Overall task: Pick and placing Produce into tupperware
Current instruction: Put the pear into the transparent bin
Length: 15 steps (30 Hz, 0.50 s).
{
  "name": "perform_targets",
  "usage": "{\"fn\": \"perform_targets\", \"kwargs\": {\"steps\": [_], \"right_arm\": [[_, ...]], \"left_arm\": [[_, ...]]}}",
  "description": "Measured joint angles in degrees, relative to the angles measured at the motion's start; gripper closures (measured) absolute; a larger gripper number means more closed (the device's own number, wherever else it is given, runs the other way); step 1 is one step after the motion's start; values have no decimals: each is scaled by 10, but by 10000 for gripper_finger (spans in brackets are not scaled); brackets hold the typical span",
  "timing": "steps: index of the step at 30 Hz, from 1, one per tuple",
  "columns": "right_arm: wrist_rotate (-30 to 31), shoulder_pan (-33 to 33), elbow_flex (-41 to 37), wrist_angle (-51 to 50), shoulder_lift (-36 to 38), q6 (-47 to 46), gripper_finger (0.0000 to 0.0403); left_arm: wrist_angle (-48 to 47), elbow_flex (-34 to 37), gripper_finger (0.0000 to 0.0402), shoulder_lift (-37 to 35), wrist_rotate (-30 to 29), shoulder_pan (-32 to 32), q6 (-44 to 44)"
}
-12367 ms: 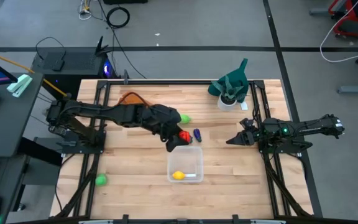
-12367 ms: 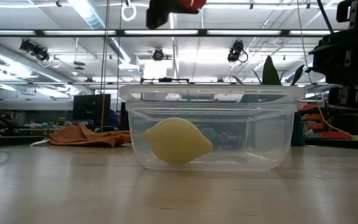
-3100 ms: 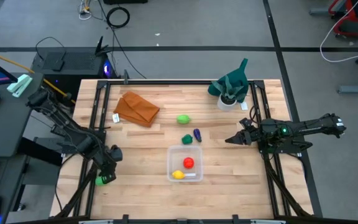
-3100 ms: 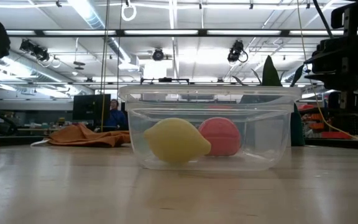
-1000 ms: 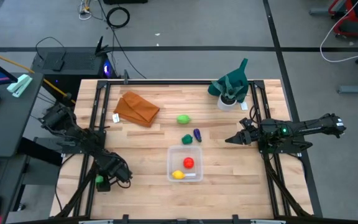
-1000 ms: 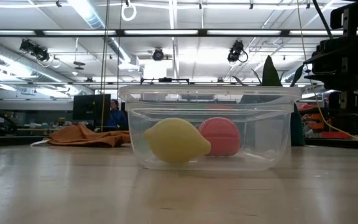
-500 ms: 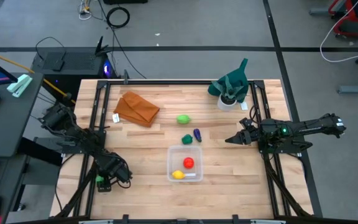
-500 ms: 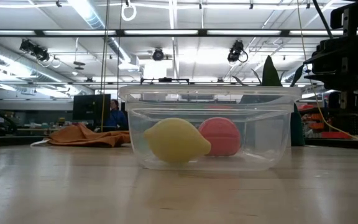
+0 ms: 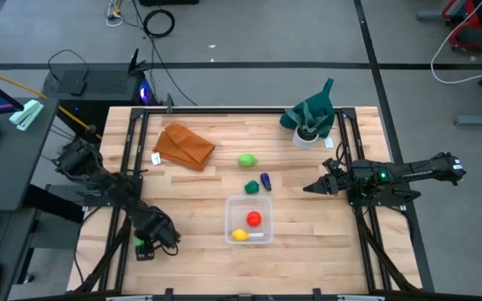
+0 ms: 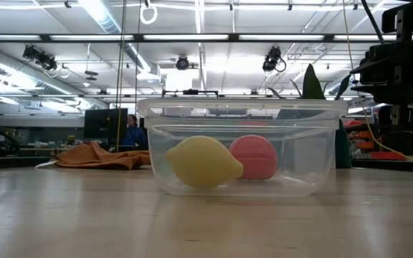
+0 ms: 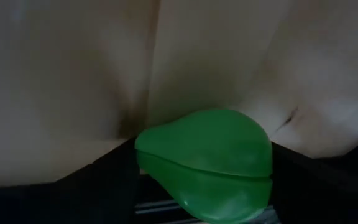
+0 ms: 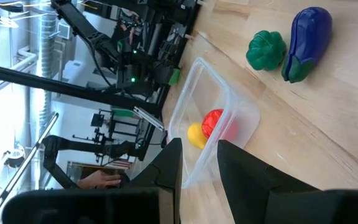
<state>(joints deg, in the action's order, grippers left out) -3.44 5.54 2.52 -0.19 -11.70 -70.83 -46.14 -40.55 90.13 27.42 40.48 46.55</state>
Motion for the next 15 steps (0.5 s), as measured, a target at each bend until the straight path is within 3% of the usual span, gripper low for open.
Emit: {"fn": "perform_targets", "kwargs": {"steps": [8, 15], "right_arm": [[0, 0, 0, 0, 0, 0, 334], [0, 0, 0, 0, 0, 0, 334]], "left_arm": [[-3, -56, 98, 0, -82, -49, 2], [-3, -127, 94, 0, -180, -129, -54]]}}
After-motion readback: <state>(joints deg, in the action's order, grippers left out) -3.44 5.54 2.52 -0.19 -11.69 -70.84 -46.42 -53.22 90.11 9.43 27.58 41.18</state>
